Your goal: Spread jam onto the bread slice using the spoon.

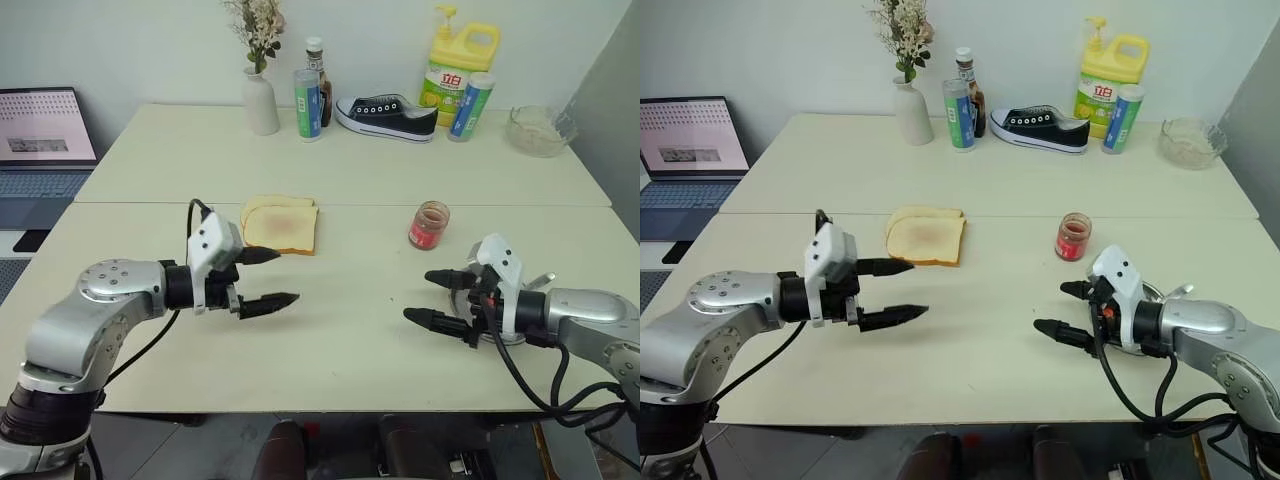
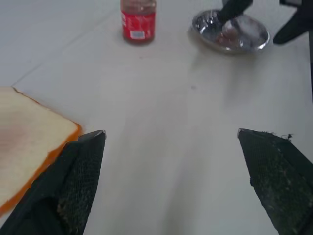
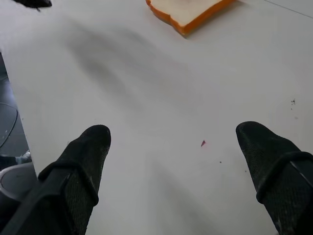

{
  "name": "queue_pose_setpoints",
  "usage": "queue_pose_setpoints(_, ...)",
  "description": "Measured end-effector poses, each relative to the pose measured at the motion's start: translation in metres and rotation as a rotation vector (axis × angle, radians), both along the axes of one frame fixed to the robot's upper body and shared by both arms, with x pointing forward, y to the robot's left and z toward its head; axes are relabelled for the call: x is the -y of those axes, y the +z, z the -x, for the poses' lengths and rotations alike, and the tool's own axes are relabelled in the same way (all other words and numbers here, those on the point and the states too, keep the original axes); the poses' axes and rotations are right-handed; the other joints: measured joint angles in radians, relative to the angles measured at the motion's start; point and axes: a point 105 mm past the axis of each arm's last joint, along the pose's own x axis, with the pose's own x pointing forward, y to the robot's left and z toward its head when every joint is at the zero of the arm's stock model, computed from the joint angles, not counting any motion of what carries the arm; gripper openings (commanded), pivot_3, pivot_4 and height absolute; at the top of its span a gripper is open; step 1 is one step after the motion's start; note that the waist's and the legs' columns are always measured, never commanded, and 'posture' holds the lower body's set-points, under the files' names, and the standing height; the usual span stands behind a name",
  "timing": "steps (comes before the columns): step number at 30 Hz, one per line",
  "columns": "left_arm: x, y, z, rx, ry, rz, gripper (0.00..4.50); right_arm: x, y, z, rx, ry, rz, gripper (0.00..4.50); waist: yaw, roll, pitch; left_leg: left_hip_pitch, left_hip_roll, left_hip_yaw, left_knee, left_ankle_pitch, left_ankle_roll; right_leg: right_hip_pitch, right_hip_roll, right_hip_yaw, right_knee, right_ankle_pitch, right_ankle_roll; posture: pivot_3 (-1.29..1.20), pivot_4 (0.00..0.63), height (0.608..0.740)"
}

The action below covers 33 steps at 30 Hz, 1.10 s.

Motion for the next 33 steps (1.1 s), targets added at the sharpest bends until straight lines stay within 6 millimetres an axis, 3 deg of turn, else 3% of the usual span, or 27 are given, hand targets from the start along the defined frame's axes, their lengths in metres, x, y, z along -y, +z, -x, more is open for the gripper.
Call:
queue_pose_setpoints(5, -0.014, 0.010, -0.001, -0.012, 0.068, 0.028, 4.50, 0.007, 0.011, 0.002, 0.022, -0.015, -0.010, 4.45, -0.001, 0.000, 0.000, 0.000, 0.000, 0.000, 0.000, 0.000, 0.000, 0.000, 0.000, 0.000, 0.000, 0.000, -0.001, 0.00, 0.150, 0.740)
queue_pose_setpoints(10, -0.036, 0.012, -0.014, -0.016, 0.193, 0.080, 4.50, 0.005, 0.017, 0.004, 0.038, -0.006, -0.019, 4.45, 0.000, 0.000, 0.000, 0.000, 0.000, 0.000, 0.000, 0.000, 0.000, 0.000, 0.000, 0.000, 0.000, 0.000, -0.001, 0.00, 0.150, 0.740)
queue_pose_setpoints(14, -0.041, 0.003, -0.014, -0.039, 0.219, 0.077, 4.50, 0.033, 0.044, -0.001, 0.086, -0.105, -0.042, 4.45, 0.001, 0.000, 0.000, 0.000, -0.001, 0.001, 0.000, 0.000, 0.000, 0.000, -0.001, 0.000, -0.001, 0.001, -0.001, 0.00, 0.150, 0.740)
queue_pose_setpoints(16, -0.049, 0.002, -0.019, -0.019, 0.252, 0.068, 4.50, 0.037, 0.053, 0.002, 0.103, -0.110, -0.044, 4.45, 0.001, -0.001, 0.000, 0.000, 0.000, 0.000, 0.000, 0.000, 0.000, 0.000, -0.001, 0.000, 0.000, 0.001, -0.001, 0.00, 0.150, 0.740)
queue_pose_setpoints(21, -0.077, -0.013, -0.040, 0.016, 0.382, 0.026, 4.50, 0.030, 0.037, 0.013, 0.043, -0.078, -0.015, 4.45, 0.001, -0.001, 0.000, 0.001, 0.000, 0.000, -0.001, 0.000, 0.000, 0.000, 0.000, 0.000, 0.000, 0.000, -0.002, 0.00, 0.150, 0.740)
queue_pose_setpoints(25, -0.086, -0.026, -0.048, 0.008, 0.447, 0.052, 4.50, 0.038, 0.035, 0.016, 0.037, -0.103, 0.014, 4.45, 0.001, -0.001, 0.000, 0.000, -0.001, 0.001, 0.000, 0.000, 0.000, 0.000, -0.002, 0.001, -0.001, 0.001, -0.001, 0.00, 0.150, 0.740)
queue_pose_setpoints(28, -0.080, -0.031, -0.062, 0.016, 0.486, 0.111, 4.50, 0.030, 0.033, 0.015, 0.052, -0.075, 0.022, 4.45, 0.003, -0.002, -0.001, 0.000, -0.001, 0.000, 0.001, 0.000, 0.000, 0.001, -0.001, -0.001, 0.000, 0.001, -0.001, 0.00, 0.150, 0.740)
queue_pose_setpoints(33, -0.064, -0.036, -0.096, 0.004, 0.560, 0.206, 4.50, -0.017, 0.026, 0.000, 0.139, 0.032, -0.011, 4.45, 0.000, -0.002, -0.001, 0.001, 0.000, 0.000, 0.001, 0.000, 0.000, 0.001, 0.000, 0.000, 0.000, 0.002, 0.001, 0.00, 0.150, 0.740)
